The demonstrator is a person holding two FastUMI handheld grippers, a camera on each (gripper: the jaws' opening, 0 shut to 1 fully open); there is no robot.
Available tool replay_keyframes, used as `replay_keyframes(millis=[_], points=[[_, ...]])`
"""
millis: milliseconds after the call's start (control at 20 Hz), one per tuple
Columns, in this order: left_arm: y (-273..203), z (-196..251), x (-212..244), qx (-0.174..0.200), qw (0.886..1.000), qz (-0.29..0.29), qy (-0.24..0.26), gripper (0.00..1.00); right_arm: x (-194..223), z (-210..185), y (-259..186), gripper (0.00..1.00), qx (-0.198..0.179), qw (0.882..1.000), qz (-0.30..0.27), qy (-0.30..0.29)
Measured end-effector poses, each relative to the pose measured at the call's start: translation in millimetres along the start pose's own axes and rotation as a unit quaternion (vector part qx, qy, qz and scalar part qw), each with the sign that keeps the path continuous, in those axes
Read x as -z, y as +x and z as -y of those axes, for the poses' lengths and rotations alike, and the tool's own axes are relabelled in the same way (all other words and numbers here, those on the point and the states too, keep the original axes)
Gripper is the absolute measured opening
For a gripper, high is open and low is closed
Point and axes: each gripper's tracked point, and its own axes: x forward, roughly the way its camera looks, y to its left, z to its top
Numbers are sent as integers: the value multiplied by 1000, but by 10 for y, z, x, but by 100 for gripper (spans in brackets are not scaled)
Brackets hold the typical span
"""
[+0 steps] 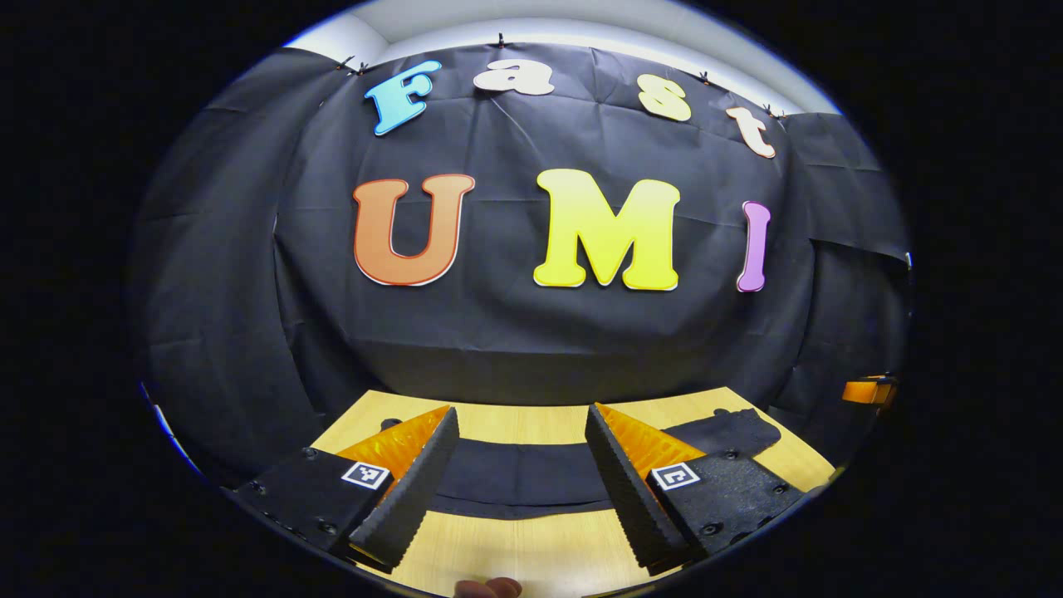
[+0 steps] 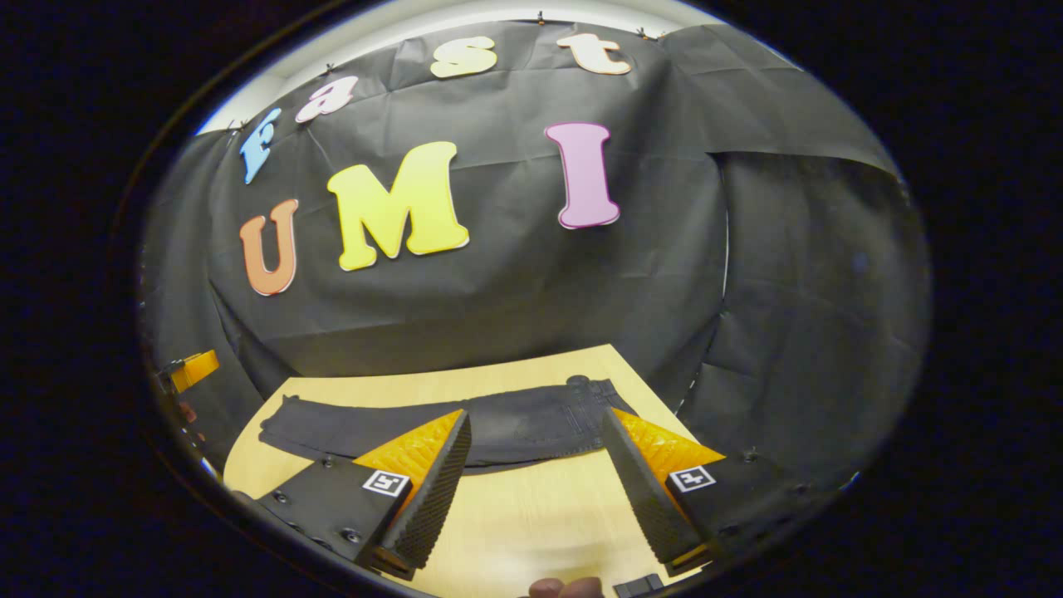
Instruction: Grasp the waist and the cuffs of the jeans and fold them to make the two legs overlap; first hold the waist and fold one-third of the jeans toward the cuffs, then hold the cuffs and fold the remaining one-third in the same direction to finish folding.
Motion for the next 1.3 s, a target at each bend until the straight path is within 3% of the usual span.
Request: replay_keyframes(millis=[150,350,650,900,1300], points=[[8,59,-55,-2,1000,-2,6,98,118,259,314,97,15,999,-13,26],[12,91,-13,-15,1000,-24,6,99,428,720,1075,97,33,995,-43,86],[38,251,145,-44,997,-59,-5,99,995,1331,2136,98,57,988,-95,104],[64,329,148,-53,996,-66,20,99,1069,1493,2536,98,56,989,-94,96],[0,173,197,-74,994,-77,5,99,1360,1546,2892,98,51,984,-119,118]])
